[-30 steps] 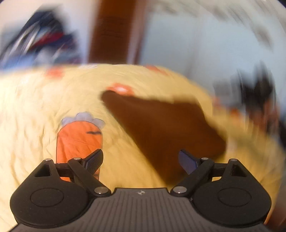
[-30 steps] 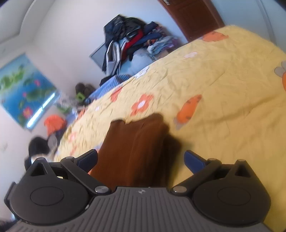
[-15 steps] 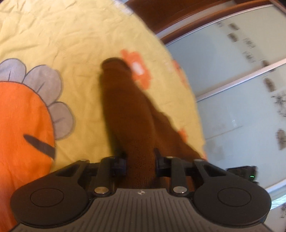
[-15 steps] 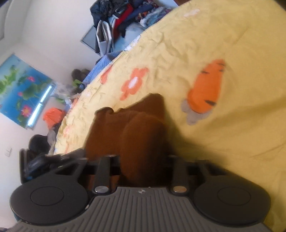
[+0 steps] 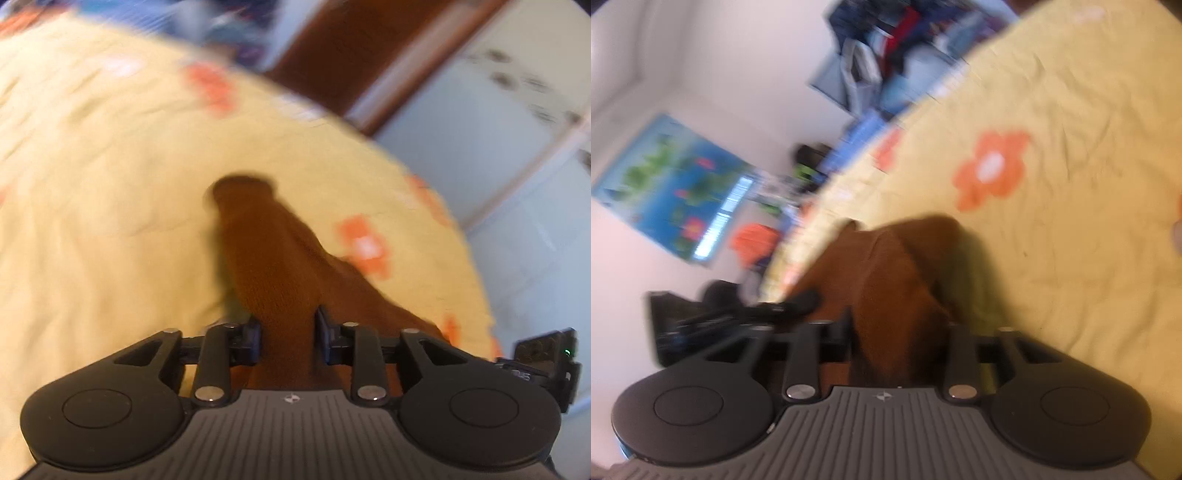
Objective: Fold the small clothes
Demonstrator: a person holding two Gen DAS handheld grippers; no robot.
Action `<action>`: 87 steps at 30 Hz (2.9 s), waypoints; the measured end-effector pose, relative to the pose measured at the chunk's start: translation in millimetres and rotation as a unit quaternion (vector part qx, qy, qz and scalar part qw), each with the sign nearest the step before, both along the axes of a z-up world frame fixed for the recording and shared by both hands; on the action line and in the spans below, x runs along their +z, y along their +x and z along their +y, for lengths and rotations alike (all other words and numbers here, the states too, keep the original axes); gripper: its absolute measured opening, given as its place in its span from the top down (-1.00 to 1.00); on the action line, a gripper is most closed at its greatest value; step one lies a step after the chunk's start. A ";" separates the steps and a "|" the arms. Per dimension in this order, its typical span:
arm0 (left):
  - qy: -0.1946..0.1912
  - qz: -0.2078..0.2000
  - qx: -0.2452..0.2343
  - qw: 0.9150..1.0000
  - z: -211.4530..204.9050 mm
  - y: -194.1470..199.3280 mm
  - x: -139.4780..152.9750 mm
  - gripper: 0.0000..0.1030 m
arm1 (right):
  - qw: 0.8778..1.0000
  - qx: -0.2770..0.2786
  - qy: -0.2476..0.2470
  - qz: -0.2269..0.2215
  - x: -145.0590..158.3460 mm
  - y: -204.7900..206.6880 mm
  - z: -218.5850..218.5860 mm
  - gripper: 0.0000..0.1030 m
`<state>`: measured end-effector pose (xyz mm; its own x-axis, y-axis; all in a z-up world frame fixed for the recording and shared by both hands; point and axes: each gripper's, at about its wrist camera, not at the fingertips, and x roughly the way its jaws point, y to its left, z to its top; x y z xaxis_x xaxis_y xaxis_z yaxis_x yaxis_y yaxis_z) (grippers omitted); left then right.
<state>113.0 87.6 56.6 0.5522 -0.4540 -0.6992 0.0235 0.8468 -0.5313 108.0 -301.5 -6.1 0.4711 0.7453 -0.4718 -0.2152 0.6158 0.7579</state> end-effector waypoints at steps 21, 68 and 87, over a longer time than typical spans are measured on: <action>0.033 -0.013 -0.088 0.995 -13.3 -135.9 -25.1 0.36 | 0.993 0.095 -0.074 0.013 -13.7 -112.5 3.7 0.58; 0.245 -0.201 -0.121 0.941 -128.0 -140.9 -16.1 -0.86 | 0.974 0.049 -0.180 -0.128 47.0 -19.7 86.6 -0.55; 0.252 -0.151 -0.090 0.952 -105.2 -59.9 -23.7 -0.92 | 0.987 0.118 -0.109 -0.021 27.4 56.4 149.5 -0.77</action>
